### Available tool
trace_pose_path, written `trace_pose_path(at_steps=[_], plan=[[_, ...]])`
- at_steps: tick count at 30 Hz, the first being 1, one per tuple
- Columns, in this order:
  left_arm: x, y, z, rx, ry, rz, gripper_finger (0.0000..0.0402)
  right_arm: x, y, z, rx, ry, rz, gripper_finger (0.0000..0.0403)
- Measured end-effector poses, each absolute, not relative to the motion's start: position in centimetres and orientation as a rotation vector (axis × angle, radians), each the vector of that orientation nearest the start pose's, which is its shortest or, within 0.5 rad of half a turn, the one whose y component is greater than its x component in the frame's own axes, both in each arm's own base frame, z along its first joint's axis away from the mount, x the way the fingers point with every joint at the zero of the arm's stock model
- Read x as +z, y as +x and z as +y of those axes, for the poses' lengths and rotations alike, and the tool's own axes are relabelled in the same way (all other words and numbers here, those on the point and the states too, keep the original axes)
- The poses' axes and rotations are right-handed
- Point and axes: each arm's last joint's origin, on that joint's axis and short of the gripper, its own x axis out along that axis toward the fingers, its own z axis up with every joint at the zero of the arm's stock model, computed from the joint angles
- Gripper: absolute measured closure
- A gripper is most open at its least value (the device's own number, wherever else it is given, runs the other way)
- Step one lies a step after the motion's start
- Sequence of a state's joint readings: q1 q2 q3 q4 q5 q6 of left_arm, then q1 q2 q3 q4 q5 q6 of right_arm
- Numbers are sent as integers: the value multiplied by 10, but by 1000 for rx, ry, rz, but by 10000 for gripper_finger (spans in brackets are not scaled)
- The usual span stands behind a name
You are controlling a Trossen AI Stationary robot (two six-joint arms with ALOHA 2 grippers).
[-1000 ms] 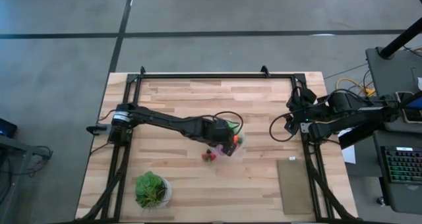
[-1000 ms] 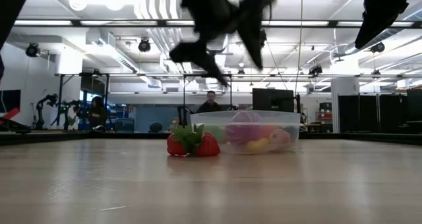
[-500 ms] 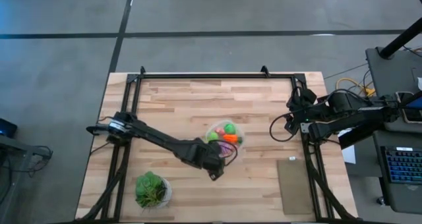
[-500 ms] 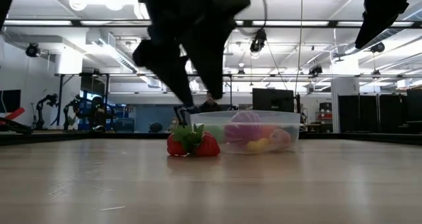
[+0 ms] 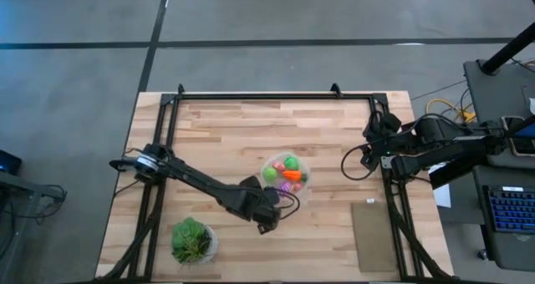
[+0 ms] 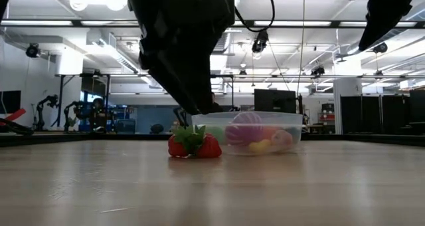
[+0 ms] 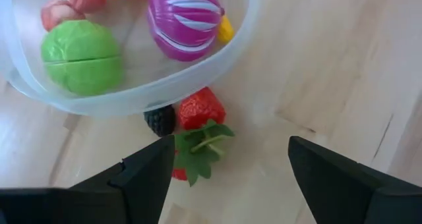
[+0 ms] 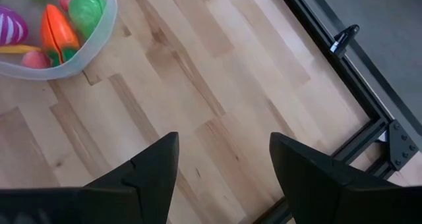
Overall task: Pick and placing Produce into tupperware
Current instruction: Put the right red strawberry into the transparent bin
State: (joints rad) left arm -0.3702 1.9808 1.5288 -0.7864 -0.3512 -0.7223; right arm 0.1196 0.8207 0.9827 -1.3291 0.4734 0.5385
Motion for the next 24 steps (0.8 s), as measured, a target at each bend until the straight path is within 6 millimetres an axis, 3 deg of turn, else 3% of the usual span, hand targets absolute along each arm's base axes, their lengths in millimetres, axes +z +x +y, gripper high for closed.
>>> trace_pose_path(at_steps=[11,20,24], plan=[[196,381,-128,391,-194,1084,124,296,110,0,-606,118,1040,172],[190,386,-129,354,-221,1027,193,296,110,0,-605,120,1036,172],[184,390,-131,331,-243,995,206,296,110,0,-605,119,1036,172]])
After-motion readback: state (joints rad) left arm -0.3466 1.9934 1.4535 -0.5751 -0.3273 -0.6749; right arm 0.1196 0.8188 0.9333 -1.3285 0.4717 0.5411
